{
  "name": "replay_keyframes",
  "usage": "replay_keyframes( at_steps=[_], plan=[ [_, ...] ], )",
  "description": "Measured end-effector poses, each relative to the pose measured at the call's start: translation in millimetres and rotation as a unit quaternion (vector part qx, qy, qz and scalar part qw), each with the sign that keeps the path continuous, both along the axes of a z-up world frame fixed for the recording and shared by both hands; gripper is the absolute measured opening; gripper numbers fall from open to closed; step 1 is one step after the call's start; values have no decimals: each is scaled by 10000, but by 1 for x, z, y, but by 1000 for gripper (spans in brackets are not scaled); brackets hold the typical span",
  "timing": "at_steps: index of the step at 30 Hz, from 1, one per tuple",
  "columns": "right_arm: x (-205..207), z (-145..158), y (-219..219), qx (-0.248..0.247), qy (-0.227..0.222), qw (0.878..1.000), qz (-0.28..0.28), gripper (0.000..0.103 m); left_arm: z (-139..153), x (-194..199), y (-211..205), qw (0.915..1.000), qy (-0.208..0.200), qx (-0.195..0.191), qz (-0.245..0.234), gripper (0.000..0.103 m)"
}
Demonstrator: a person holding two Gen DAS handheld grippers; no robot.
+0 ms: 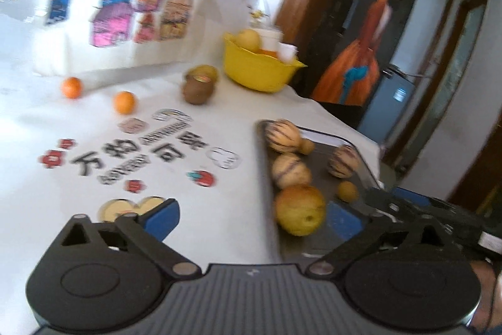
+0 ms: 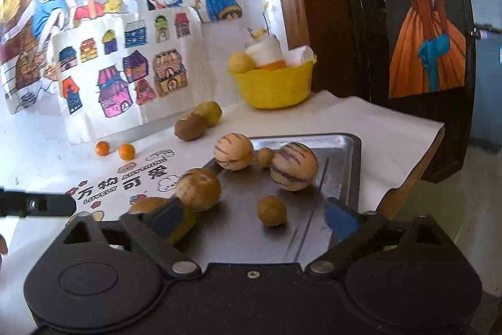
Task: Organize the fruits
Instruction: 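Withdraw both open tools from the tray toward the small oranges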
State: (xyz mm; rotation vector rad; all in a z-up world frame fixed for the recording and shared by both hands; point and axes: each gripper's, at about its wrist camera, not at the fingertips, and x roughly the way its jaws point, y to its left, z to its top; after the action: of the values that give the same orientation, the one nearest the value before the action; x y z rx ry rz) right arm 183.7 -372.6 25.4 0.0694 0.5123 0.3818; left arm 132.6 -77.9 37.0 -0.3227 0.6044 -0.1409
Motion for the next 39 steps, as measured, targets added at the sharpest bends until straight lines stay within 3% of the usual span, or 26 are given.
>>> replay_keyframes(
  at_steps=[7, 16, 24, 29, 39],
  plan=[
    [-27, 6, 23, -59, -117, 9999, -63, 102, 3, -27, 19, 9990, 23, 313, 334, 103],
    [-79, 12, 71, -1006, -273, 9944, 171, 102, -7, -57, 50, 9955, 324, 649, 604, 103],
    [-128, 7, 109, -746, 288, 9957, 461, 102, -14, -74, 84, 9942, 566, 545, 739, 103],
    [-143, 8, 142, -780, 375, 9942, 636, 102, -15, -80, 106, 9932, 601, 615, 787, 103],
    [-144, 5, 201, -1007, 529, 9885, 993, 102, -19, -95, 161, 9893, 592, 561, 1211, 103]
  ],
)
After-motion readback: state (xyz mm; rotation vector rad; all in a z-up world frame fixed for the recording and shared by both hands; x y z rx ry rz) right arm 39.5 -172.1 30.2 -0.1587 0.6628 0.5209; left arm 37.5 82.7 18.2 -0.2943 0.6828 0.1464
